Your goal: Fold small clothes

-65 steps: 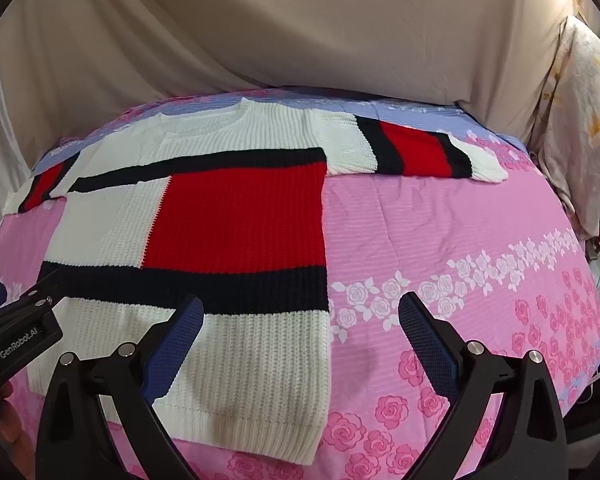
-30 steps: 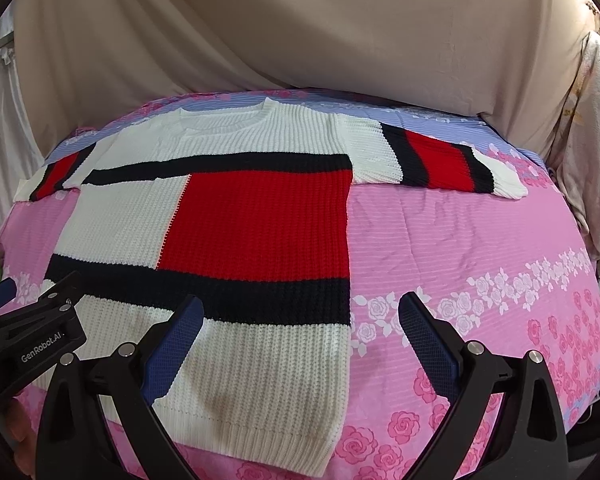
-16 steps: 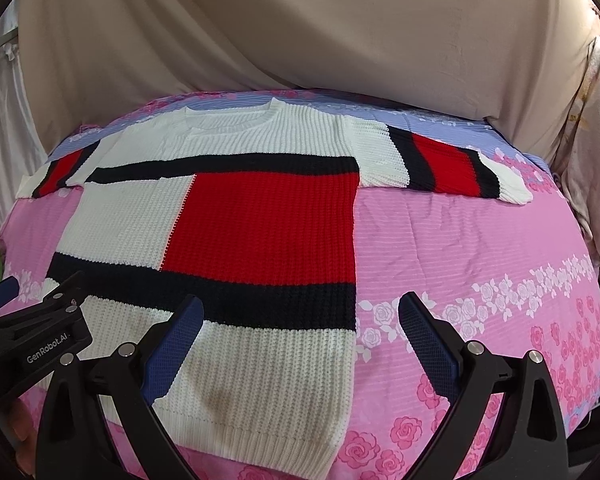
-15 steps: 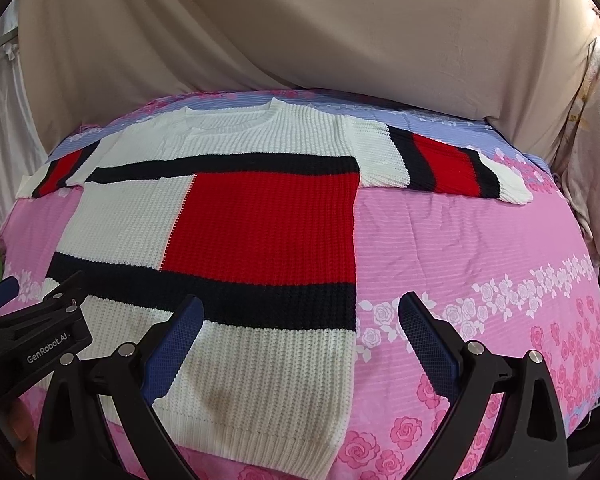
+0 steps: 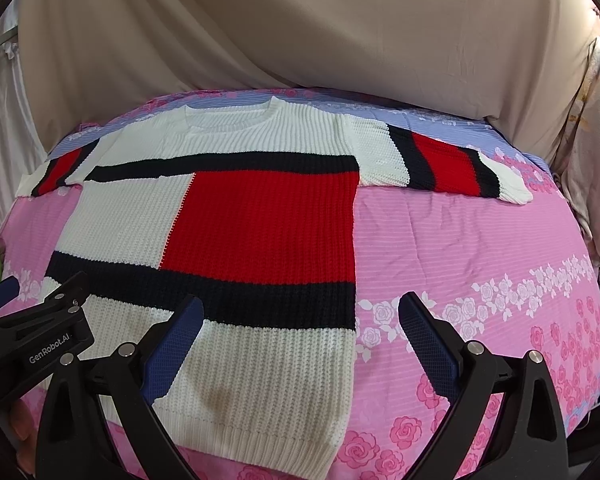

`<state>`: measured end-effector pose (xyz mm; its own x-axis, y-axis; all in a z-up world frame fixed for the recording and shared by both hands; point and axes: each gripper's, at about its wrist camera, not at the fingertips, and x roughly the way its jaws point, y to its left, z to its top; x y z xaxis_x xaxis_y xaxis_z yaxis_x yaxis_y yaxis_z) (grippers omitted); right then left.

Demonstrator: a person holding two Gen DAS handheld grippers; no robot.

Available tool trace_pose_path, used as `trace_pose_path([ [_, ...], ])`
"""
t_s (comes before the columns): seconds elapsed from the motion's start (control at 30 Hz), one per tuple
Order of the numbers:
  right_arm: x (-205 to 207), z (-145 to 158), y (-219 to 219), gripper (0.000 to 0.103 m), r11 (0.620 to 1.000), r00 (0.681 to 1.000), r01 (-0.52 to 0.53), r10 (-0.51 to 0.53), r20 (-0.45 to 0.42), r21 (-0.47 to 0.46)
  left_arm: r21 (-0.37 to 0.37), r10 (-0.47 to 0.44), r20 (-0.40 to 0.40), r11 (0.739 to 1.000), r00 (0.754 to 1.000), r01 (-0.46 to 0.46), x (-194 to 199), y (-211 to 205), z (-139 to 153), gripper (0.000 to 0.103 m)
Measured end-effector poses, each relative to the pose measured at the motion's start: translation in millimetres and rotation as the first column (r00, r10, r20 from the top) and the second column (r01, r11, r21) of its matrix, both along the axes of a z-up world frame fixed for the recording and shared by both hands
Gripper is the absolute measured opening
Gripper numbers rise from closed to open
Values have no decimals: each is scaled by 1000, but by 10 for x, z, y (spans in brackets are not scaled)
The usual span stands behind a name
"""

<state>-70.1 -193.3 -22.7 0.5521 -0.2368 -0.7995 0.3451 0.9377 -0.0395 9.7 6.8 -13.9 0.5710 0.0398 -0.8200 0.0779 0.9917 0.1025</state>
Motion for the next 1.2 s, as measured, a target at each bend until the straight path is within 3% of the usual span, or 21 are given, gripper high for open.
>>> trace_pose_path([
  [1.2, 74, -65, -86, 97, 1000, 1000, -1, 2, -19, 12, 23, 2, -41, 1000, 999, -1, 120, -190, -75, 95],
])
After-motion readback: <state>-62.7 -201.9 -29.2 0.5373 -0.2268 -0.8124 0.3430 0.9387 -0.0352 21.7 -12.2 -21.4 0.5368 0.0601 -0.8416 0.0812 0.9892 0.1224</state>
